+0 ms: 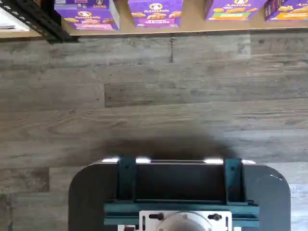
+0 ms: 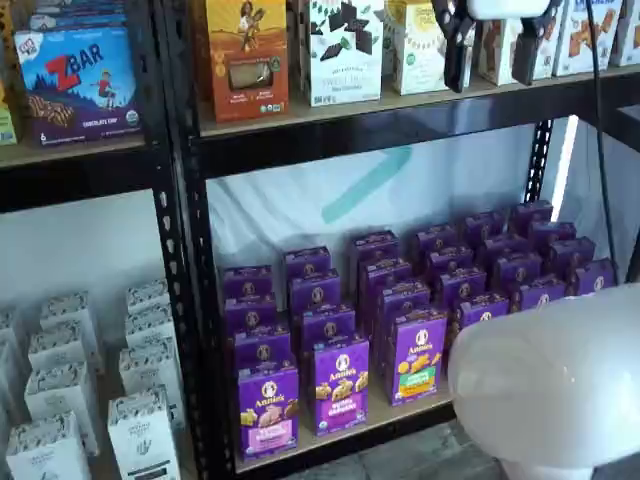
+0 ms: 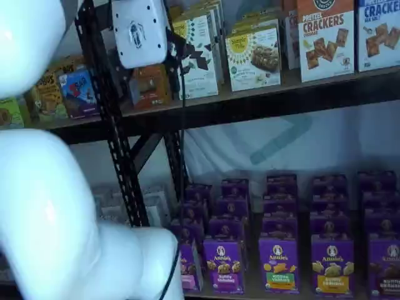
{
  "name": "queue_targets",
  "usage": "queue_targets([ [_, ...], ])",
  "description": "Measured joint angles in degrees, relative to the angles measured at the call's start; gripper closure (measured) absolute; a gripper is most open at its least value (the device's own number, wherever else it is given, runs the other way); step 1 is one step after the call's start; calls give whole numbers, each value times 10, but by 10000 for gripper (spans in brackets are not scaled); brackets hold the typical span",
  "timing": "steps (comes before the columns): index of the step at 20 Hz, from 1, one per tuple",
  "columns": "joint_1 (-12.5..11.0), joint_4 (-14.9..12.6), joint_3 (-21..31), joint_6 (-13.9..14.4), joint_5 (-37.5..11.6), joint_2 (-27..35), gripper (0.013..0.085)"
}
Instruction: Pick up the purple box with a pink patch in the middle, on the bottom shelf, the first box from the left
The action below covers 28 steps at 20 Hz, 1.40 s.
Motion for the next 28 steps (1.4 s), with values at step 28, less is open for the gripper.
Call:
queue_targets([
  [28,-9,5,136,-11,-148,-1,130],
])
